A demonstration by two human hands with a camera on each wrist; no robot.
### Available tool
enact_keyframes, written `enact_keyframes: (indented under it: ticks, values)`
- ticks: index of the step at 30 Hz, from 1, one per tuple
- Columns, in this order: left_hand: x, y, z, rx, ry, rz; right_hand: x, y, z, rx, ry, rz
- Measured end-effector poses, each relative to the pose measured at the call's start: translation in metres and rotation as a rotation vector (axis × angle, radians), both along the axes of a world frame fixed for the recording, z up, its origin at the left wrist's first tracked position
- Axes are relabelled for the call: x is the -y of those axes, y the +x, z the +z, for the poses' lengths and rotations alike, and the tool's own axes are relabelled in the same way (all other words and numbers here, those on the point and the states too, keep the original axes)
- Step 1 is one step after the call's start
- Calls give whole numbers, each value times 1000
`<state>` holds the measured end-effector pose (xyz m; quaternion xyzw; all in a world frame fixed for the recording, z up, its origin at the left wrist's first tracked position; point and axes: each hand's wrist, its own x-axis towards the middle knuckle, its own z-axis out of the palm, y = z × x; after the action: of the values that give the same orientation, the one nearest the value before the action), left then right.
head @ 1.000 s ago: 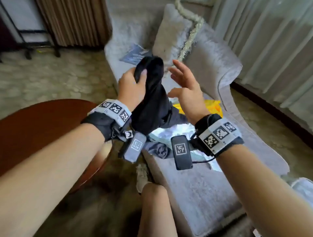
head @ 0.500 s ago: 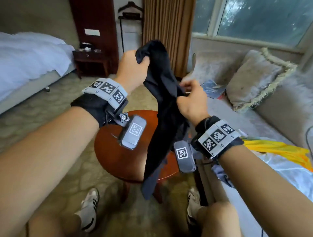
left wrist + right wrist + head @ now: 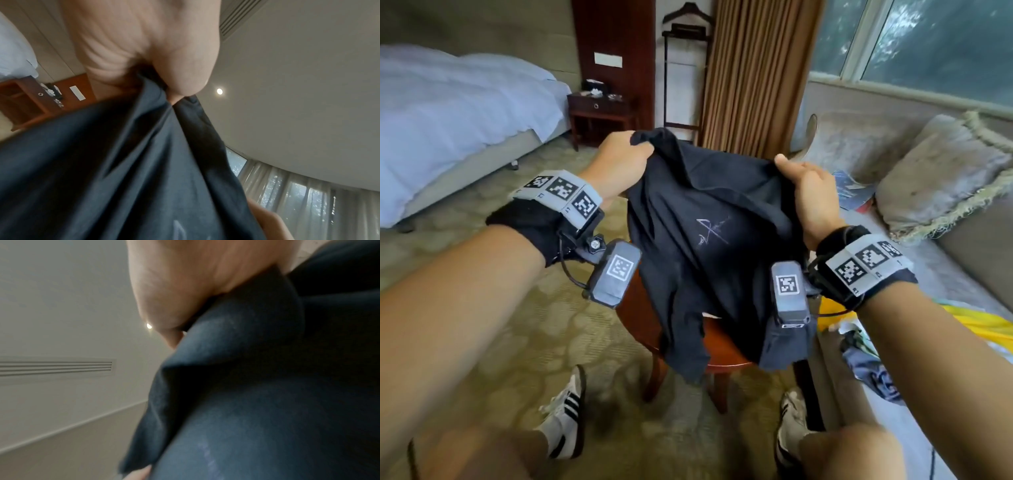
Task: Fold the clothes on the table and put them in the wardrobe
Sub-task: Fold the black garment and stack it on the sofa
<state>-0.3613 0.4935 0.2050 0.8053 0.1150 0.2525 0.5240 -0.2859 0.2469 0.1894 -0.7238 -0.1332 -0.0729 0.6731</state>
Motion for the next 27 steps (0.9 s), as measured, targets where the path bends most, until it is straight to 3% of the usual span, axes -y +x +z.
enact_keyframes:
  ticks: [3, 7, 9, 12, 15, 17, 20, 27]
  values:
    - [7, 0, 3, -21, 19, -53, -6, -3, -1, 25, -154, 68]
    - [44, 2, 5, -49, 215, -177, -26, -14, -8, 88, -292, 442]
    - [61, 4, -1, -62, 289, -250, -39, -21, -10, 136, -338, 510]
    - [66, 3, -11, -71, 235, -272, -42, -20, -19, 156, -298, 416]
    - [54, -3, -20, -186, 72, -448, -26, -19, -21, 81, -249, 297]
    - [46, -6, -27, -349, 211, -533, -16, -16, -19, 39, -132, 241]
    - [33, -3, -43, -484, 450, -414, -6, -10, -13, -18, -14, 178]
    - [18, -12, -69, -451, 592, -244, 1, -3, -34, -128, 76, 142]
